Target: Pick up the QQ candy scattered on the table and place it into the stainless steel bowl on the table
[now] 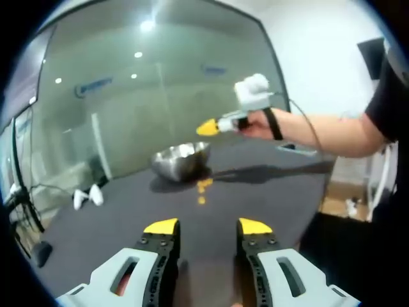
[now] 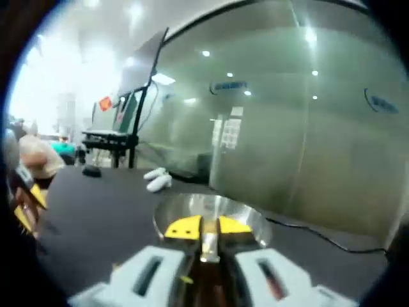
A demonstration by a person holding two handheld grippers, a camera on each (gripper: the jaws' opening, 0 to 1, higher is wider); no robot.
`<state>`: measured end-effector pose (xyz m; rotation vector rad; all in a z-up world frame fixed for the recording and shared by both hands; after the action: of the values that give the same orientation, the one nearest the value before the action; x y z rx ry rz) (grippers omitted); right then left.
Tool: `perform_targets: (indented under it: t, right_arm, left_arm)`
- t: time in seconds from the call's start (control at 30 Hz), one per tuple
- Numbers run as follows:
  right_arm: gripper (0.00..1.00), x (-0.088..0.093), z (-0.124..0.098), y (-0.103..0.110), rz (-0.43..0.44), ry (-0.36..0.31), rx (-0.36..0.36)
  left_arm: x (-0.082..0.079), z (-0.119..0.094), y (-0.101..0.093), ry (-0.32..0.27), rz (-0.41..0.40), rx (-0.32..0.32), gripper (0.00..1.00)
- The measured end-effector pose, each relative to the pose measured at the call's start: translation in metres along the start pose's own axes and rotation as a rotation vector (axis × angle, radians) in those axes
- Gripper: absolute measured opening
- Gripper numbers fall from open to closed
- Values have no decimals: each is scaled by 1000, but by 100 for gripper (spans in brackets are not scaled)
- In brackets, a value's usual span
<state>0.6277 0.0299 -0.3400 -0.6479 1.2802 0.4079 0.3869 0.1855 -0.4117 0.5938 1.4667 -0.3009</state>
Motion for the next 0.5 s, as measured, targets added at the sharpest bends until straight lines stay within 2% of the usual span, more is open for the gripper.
perform_targets:
  t: [0.03,0.1,0.17,0.2,0.23,0.27,0.3,0.4,0.5]
  right_arm:
    - [9,-1,1,2,2,-1,-10]
    - [9,-12,8,0,13,-61,-12]
    - [12,-14,15,0,4,-65,-28]
    - [19,-13,20,-1,7,-67,-28]
    - [30,-8,22,2,29,-39,-45]
    - [37,-3,22,5,39,-9,-58]
    - [39,-1,21,6,34,-8,-48]
    - [31,8,13,9,4,15,-65]
    - [30,15,5,15,15,49,-86]
  left_arm:
    - [0,0,-1,2,1,0,37]
    - [0,0,-2,3,-3,0,37]
    - [-2,-1,-5,2,-3,4,37]
    - [-3,-1,-7,1,4,11,37]
    - [-4,-1,-8,0,5,15,37]
    - [-4,-1,-8,1,5,17,37]
    - [-4,-1,-8,2,7,19,37]
    - [-2,1,-5,3,3,10,37]
    - [0,1,-6,4,-5,11,36]
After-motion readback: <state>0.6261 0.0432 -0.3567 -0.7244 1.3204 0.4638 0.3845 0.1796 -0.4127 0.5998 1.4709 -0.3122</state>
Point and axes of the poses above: the point that each gripper's makers call its tool centre point, and the gripper's own axes: z roughly forward along the fingers, y roughly to its left, x roughly out of its underside, the point moved 3 cm from there along -z, roughly backward along the fingers, and after that the axes turned 13 degrees about -y, right-handed, at the moved point
